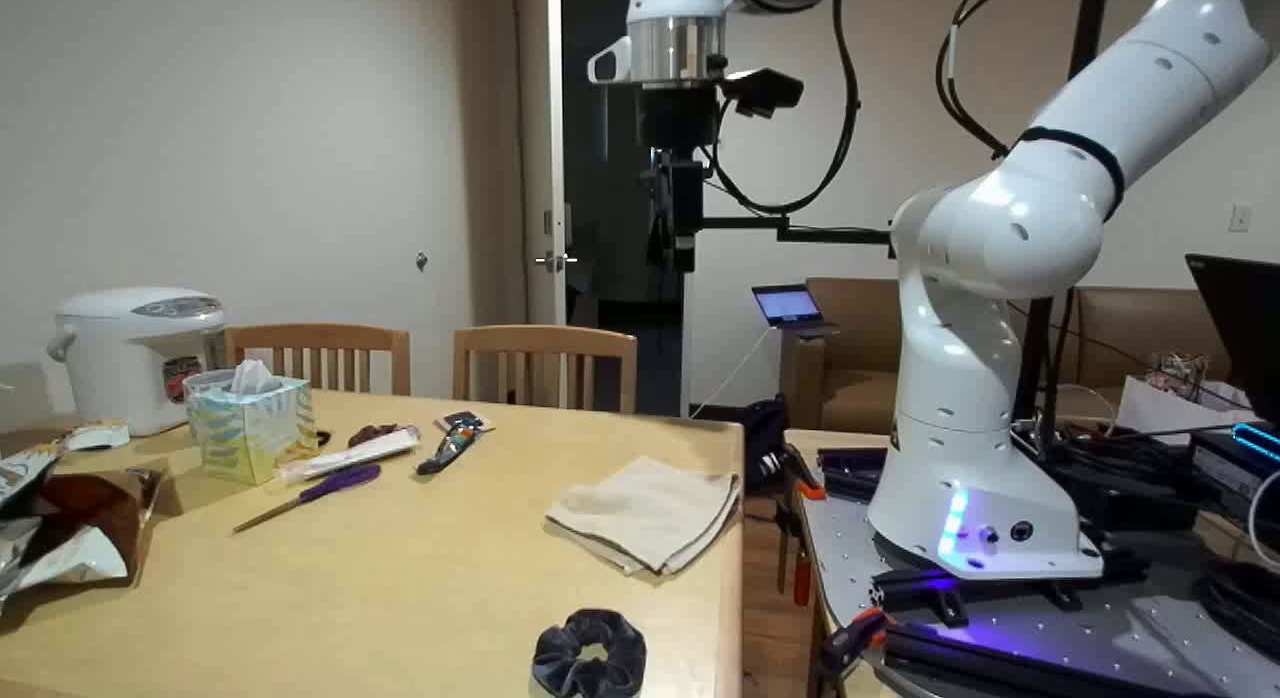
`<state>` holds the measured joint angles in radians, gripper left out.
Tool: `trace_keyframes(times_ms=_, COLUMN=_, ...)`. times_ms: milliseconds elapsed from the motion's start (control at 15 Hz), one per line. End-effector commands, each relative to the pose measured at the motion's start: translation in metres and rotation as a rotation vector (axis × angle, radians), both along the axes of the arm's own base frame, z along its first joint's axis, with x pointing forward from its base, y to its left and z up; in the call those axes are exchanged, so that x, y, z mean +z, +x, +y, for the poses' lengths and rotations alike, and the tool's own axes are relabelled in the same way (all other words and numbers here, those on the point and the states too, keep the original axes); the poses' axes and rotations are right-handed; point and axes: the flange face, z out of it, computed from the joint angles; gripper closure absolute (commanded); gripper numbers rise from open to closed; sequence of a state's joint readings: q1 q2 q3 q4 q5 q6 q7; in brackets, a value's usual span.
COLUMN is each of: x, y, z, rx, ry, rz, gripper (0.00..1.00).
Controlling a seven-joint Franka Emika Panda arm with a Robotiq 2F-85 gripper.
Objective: Wipe the table with the towel
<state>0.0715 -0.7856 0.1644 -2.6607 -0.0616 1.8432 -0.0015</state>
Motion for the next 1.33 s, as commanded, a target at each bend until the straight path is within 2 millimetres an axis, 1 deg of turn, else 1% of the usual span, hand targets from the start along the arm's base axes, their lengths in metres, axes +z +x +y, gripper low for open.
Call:
trace_keyframes(times_ms=0, x=0.000, y=0.000, z=0.000, rx=0.000, ry=0.000, rz=0.001, gripper=0.00)
trace_keyframes(times_ms=133, x=0.000, y=0.000, z=0.000, rx=0.000, ry=0.000, rz=0.001, gripper=0.00)
trace_keyframes(times_ms=267, x=0.004, y=-0.005, z=-0.008, rx=-0.005, ry=-0.145, rz=0.021, gripper=0.00)
trace_keyframes(times_ms=333, x=0.001, y=-0.001, z=-0.004, rx=0.009, ry=-0.053, rz=0.007, gripper=0.00)
trace_keyframes(times_ms=467, x=0.000, y=-0.002, z=-0.008, rx=0.012, ry=-0.100, rz=0.018, gripper=0.00)
trace_keyframes(times_ms=533, x=0.000, y=0.000, z=-0.008, rx=0.019, ry=-0.085, rz=0.022, gripper=0.00)
trace_keyframes(times_ms=800, x=-0.007, y=0.012, z=-0.011, rx=0.123, ry=0.058, rz=0.034, gripper=0.00)
trace_keyframes(times_ms=1067, x=-0.023, y=0.024, z=-0.019, rx=0.190, ry=0.198, rz=0.069, gripper=0.00)
trace_keyframes(times_ms=1267, x=-0.047, y=0.035, z=-0.028, rx=0.235, ry=0.240, rz=0.110, gripper=0.00)
